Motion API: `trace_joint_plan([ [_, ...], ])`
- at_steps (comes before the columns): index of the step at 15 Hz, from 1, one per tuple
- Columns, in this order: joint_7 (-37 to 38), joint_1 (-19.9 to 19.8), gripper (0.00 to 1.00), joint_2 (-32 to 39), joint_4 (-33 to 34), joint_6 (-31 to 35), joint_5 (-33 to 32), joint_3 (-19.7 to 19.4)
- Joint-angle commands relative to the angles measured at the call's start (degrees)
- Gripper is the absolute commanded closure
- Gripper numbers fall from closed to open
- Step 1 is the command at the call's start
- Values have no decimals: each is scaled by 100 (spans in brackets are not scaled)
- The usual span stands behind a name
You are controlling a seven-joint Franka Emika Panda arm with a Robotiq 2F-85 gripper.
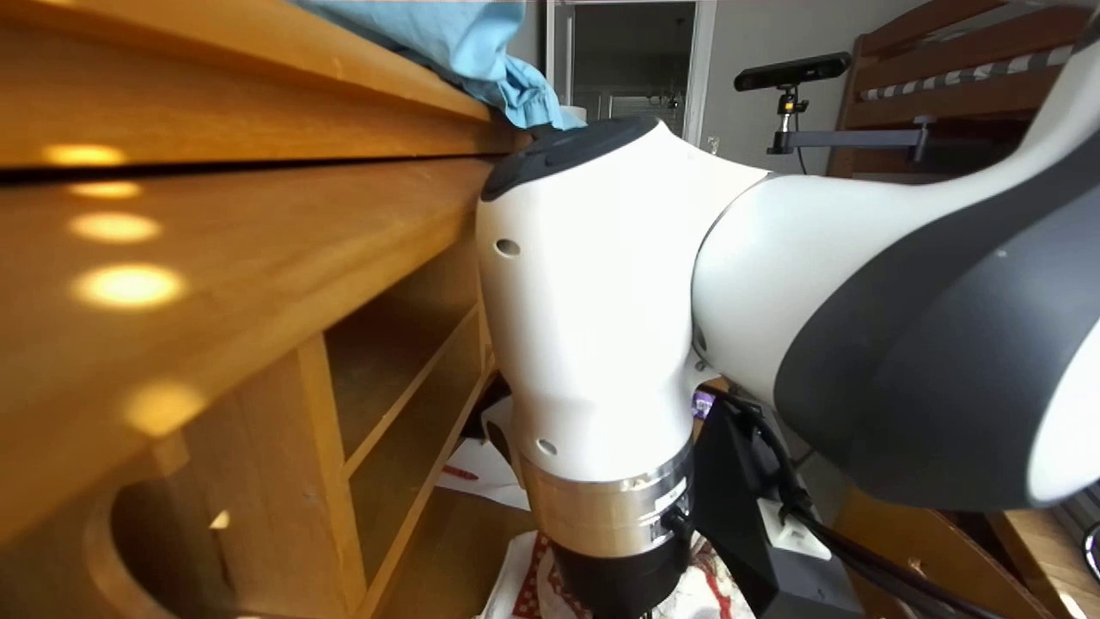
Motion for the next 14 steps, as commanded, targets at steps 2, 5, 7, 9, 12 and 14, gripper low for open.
trace_joint_plan([
  [2, 112, 216, 36, -73, 39, -216, -289, -177],
  [5, 191, 239, 16, -210, -64, -596, -170, -136],
  [7, 349, 254, 2, -342, -187, -765, -151, -123],
  [9, 649, 324, 0, -465, -267, -957, -267, -182],
  [12, 1157, 425, 0, -670, -427, -994, -640, -250],
  [14, 1489, 417, 0, -891, -693, -886, -968, -271],
])
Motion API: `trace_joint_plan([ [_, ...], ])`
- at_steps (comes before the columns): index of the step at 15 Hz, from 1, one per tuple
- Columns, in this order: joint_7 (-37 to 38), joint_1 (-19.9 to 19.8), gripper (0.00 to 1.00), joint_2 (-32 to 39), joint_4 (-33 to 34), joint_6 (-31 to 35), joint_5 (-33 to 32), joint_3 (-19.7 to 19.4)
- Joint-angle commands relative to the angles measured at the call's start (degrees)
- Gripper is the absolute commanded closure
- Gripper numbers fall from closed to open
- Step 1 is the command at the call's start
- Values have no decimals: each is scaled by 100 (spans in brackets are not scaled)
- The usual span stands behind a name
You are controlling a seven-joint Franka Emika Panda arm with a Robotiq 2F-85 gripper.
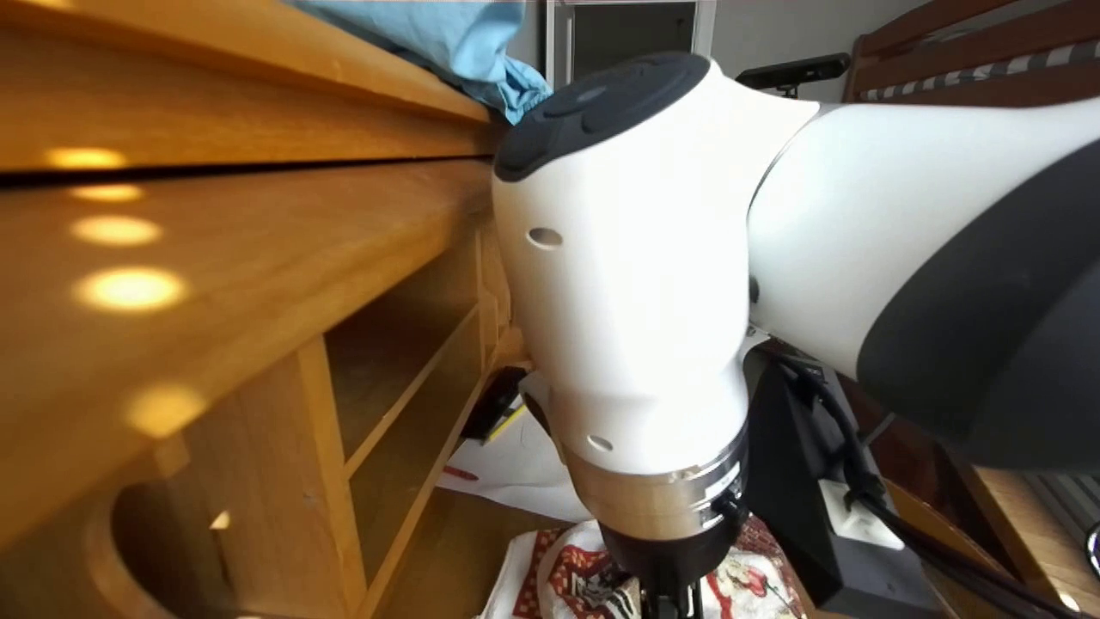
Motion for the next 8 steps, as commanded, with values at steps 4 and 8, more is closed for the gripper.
trace_joint_plan([
  [4, 1491, 49, 0, -984, -1131, 264, -1059, -73],
  [8, 2660, -27, 0, -1364, -1596, 719, -1952, -37],
])
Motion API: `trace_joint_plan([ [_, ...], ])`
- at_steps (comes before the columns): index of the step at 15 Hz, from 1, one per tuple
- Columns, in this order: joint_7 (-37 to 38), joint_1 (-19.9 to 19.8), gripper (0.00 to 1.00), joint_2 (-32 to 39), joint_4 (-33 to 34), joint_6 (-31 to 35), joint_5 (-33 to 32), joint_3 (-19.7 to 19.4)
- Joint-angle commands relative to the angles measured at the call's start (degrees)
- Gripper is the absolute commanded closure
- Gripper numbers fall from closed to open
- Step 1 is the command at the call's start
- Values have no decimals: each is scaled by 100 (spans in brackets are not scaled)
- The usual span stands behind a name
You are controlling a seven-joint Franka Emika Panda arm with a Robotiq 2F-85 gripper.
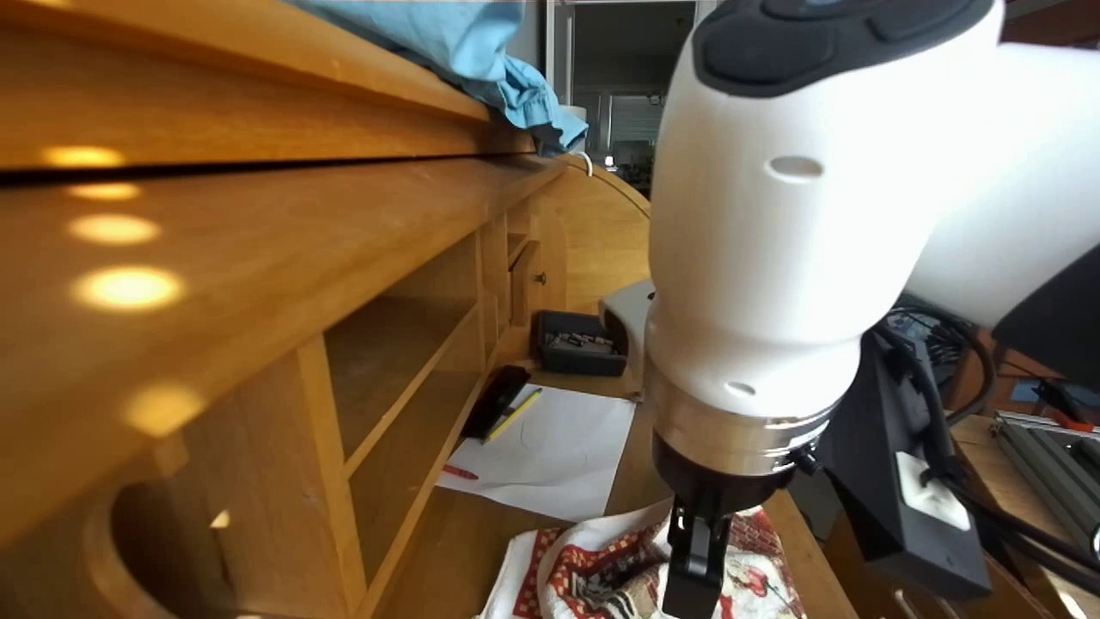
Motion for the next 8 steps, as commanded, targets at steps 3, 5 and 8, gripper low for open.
trace_joint_plan([
  [3, 1484, -179, 0, -697, -843, 578, -1232, 146],
  [5, 1869, -389, 0, -944, -1237, 1065, -1429, 209],
  [8, 2528, -659, 0, -1309, -1815, 1887, -1875, 194],
])
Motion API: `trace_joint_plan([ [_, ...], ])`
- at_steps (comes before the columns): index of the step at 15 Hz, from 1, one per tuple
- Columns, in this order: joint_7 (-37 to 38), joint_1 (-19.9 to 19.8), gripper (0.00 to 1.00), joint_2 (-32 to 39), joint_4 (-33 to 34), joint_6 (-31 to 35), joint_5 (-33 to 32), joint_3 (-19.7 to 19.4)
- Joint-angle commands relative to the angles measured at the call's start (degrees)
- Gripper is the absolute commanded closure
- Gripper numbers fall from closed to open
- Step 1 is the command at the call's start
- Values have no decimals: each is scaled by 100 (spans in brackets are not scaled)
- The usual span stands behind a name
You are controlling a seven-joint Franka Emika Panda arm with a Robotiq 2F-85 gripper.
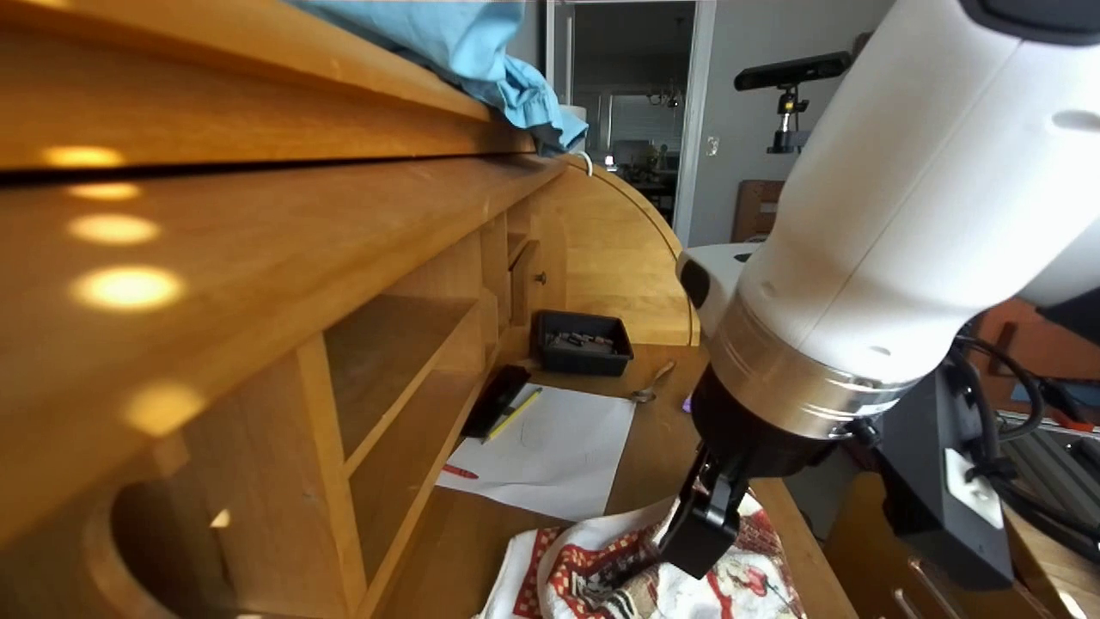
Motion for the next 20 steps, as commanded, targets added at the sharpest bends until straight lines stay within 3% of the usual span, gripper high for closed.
trace_joint_plan([
  [1, 809, -436, 0, -695, -901, 952, -727, 54],
  [3, 1116, -649, 0, -853, -1125, 1343, -1136, 49],
  [5, 1176, -626, 0, -1047, -1332, 1714, -1346, -196],
  [10, 503, -841, 0, -1323, -1694, 2863, -1343, -454],
  [15, -823, -816, 0, -1247, -1982, 3346, -79, -497],
  [16, -1294, -1111, 0, -1212, -2071, 3353, 497, -130],
  [18, -1936, -1115, 0, -1215, -2140, 3085, 1420, 62],
  [19, -1369, -986, 0, -1122, -1971, 3168, 736, -177],
  [20, -1625, -1016, 0, -1120, -2022, 3148, 1041, -89],
])
